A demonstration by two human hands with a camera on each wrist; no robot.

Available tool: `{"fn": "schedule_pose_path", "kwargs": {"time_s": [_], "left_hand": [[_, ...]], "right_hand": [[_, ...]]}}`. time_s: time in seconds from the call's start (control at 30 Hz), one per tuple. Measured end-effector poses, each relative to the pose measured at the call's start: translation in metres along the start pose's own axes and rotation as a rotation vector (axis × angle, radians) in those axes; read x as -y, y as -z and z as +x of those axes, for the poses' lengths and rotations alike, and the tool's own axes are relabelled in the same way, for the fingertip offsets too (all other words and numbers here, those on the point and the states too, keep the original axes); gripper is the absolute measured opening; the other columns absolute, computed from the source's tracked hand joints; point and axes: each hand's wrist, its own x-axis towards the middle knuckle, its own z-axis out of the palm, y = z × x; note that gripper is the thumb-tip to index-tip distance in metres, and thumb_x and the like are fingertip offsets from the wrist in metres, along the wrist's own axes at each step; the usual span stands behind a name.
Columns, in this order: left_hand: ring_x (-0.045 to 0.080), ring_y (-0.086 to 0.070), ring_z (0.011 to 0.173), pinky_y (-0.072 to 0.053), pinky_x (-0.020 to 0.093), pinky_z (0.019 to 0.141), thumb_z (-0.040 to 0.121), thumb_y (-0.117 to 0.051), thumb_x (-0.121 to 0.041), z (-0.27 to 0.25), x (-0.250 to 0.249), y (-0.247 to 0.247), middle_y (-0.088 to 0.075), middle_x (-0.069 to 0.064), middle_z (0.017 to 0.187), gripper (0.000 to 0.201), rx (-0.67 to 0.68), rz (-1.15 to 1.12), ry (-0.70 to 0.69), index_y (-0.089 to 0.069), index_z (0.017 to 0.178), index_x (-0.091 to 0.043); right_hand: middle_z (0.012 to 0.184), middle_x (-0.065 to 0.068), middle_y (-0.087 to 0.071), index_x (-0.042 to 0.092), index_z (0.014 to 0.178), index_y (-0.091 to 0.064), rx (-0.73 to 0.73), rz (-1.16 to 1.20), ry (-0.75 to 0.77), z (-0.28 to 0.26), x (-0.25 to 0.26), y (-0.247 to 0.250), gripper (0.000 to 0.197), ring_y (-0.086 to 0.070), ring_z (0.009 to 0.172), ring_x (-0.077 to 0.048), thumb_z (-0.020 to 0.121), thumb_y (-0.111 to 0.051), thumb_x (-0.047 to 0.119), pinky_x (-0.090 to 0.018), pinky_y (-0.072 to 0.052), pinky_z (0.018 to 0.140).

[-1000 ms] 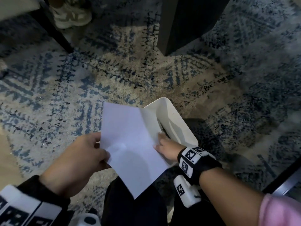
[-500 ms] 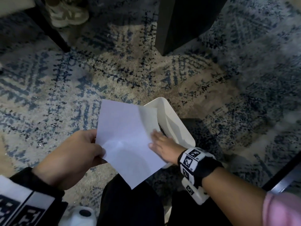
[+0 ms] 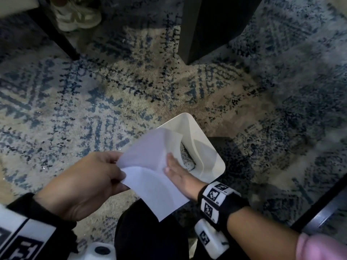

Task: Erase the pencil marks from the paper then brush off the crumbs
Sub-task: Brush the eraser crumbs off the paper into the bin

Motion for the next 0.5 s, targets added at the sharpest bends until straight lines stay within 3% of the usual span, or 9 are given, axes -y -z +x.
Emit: {"fn": "schedule_pose_path", "kwargs": {"time_s": [0.1,0.27,0.37,0.43,0.5], "left_hand": [[0.028,-0.065,0.099,-0.052,0.037,0.082,0.084,-0.03,0.019,-0.003,-0.001,0.004,-0.072,0.016,0.101,0.039,-0.001,0.028,0.0,-0.061,0.101,0.002],[0.027,-0.067,0.094,-0.056,0.032,0.07,0.083,-0.031,0.019,-0.001,-0.002,0.004,-0.073,0.016,0.097,0.037,-0.034,0.035,0.016,-0.062,0.095,0.003],[0.028,-0.068,0.091,-0.057,0.032,0.066,0.083,-0.031,0.019,-0.002,-0.002,0.008,-0.072,0.018,0.099,0.036,-0.044,0.014,0.023,-0.062,0.095,0.003],[0.024,-0.071,0.082,-0.058,0.031,0.061,0.083,-0.03,0.019,-0.002,-0.002,0.01,-0.073,0.016,0.093,0.037,-0.049,-0.006,0.027,-0.061,0.093,0.003],[0.02,-0.072,0.072,-0.058,0.029,0.058,0.083,-0.029,0.019,-0.003,-0.002,0.009,-0.074,0.012,0.087,0.037,-0.043,-0.021,0.037,-0.061,0.091,0.003]], "right_hand": [[0.157,0.0,0.01,0.016,0.148,0.004,-0.026,-0.022,-0.187,0.001,-0.012,0.013,0.064,0.009,0.144,-0.014,0.097,-0.023,0.045,-0.035,0.002,0.119],[0.157,0.006,0.007,0.021,0.148,0.004,0.068,0.082,-0.027,0.001,0.005,0.005,0.069,0.007,0.143,-0.007,0.095,-0.029,0.049,-0.032,0.002,0.119],[0.158,-0.002,-0.004,0.016,0.148,-0.002,0.144,-0.058,-0.221,0.007,-0.008,0.012,0.068,-0.012,0.144,-0.018,0.095,-0.027,0.05,-0.033,-0.015,0.117],[0.157,-0.007,-0.01,0.014,0.148,-0.005,0.062,-0.198,-0.333,0.014,-0.013,0.022,0.066,-0.027,0.139,-0.027,0.096,-0.028,0.048,-0.036,-0.029,0.111],[0.158,-0.004,0.0,0.014,0.148,0.0,-0.095,-0.252,-0.253,0.019,-0.003,0.03,0.066,-0.016,0.143,-0.025,0.097,-0.029,0.044,-0.038,-0.02,0.115]]}}
